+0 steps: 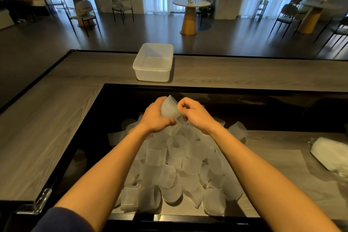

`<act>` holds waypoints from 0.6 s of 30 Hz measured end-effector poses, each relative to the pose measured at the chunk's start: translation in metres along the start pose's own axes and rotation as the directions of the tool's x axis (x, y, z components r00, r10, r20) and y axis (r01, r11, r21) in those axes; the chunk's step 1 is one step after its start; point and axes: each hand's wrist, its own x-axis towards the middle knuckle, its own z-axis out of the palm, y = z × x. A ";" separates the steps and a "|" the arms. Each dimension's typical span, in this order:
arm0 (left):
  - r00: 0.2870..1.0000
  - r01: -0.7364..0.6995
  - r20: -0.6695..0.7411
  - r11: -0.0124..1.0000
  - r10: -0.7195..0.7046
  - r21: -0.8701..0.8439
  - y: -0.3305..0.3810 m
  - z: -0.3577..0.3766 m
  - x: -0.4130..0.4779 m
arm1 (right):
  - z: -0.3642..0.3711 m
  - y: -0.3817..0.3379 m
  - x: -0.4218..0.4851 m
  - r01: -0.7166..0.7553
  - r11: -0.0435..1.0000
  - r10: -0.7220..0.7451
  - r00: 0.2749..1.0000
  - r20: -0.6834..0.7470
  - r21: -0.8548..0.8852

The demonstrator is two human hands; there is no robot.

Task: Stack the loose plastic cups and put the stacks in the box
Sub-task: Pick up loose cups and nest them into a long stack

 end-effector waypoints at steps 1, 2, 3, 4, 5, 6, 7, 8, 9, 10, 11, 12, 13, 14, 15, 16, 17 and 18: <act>1.000 -0.002 -0.012 1.000 0.002 0.000 0.001 -0.002 0.000 | 0.002 0.000 0.001 0.005 1.000 -0.005 1.000 0.019 -0.013; 1.000 0.003 -0.029 1.000 -0.003 0.003 0.000 -0.003 0.001 | 0.003 0.000 0.001 0.007 1.000 -0.006 0.999 0.040 -0.022; 0.999 0.015 -0.049 1.000 -0.015 0.000 -0.002 -0.006 0.001 | 0.003 0.000 0.002 -0.001 1.000 0.001 0.998 0.065 -0.009; 0.997 0.036 -0.067 0.999 -0.037 -0.013 -0.006 -0.009 0.002 | 0.002 -0.001 0.002 -0.021 0.999 0.018 0.996 0.086 0.032; 0.995 0.057 -0.077 0.998 -0.059 -0.025 -0.010 -0.012 0.002 | 0.001 -0.001 0.003 -0.042 0.996 0.035 0.995 0.091 0.073; 0.994 0.077 -0.082 0.997 -0.079 -0.023 -0.015 -0.015 0.002 | 0.001 0.001 0.004 -0.052 0.995 0.046 0.996 0.070 0.088; 0.992 0.095 -0.084 0.995 -0.095 -0.003 -0.020 -0.017 0.002 | 0.000 0.005 0.006 -0.051 0.997 0.050 0.998 0.026 0.063; 0.990 0.114 -0.087 0.993 -0.112 0.021 -0.026 -0.018 0.001 | 0.000 0.010 0.008 -0.043 0.999 0.044 0.999 -0.021 0.001; 0.987 0.132 -0.092 0.990 -0.128 0.040 -0.032 -0.020 0.000 | 0.000 0.016 0.010 -0.036 0.996 0.032 0.999 -0.044 -0.087; 0.985 0.151 -0.094 0.987 -0.146 0.054 -0.037 -0.020 -0.001 | 0.002 0.023 0.012 -0.035 0.984 0.029 0.999 -0.040 -0.176; 0.983 0.167 -0.094 0.984 -0.160 0.065 -0.042 -0.020 -0.002 | 0.005 0.030 0.015 -0.044 0.966 0.038 0.999 -0.028 -0.253; 0.981 0.180 -0.090 0.981 -0.173 0.076 -0.046 -0.020 -0.002 | 0.008 0.036 0.017 -0.056 0.952 0.052 0.998 -0.022 -0.302; 0.979 0.191 -0.085 0.978 -0.183 0.089 -0.049 -0.021 -0.002 | 0.012 0.040 0.018 -0.072 0.941 0.067 0.997 -0.025 -0.332; 0.978 0.201 -0.077 0.974 -0.194 0.101 -0.052 -0.021 -0.003 | 0.016 0.043 0.021 -0.083 0.934 0.080 0.996 -0.023 -0.348; 0.977 0.207 -0.068 0.972 -0.200 0.114 -0.053 -0.021 -0.003 | 0.020 0.046 0.024 -0.092 0.927 0.093 0.996 -0.013 -0.365; 0.978 0.209 -0.057 0.969 -0.203 0.131 -0.054 -0.021 -0.004 | 0.025 0.048 0.027 -0.096 0.917 0.105 0.995 0.002 -0.386; 0.978 0.209 -0.049 0.966 -0.204 0.153 -0.054 -0.020 -0.004 | 0.029 0.050 0.029 -0.103 0.904 0.120 0.993 0.016 -0.416; 0.977 0.212 -0.044 0.961 -0.208 0.176 -0.054 -0.020 -0.005 | 0.034 0.051 0.031 -0.106 0.891 0.131 0.991 0.027 -0.442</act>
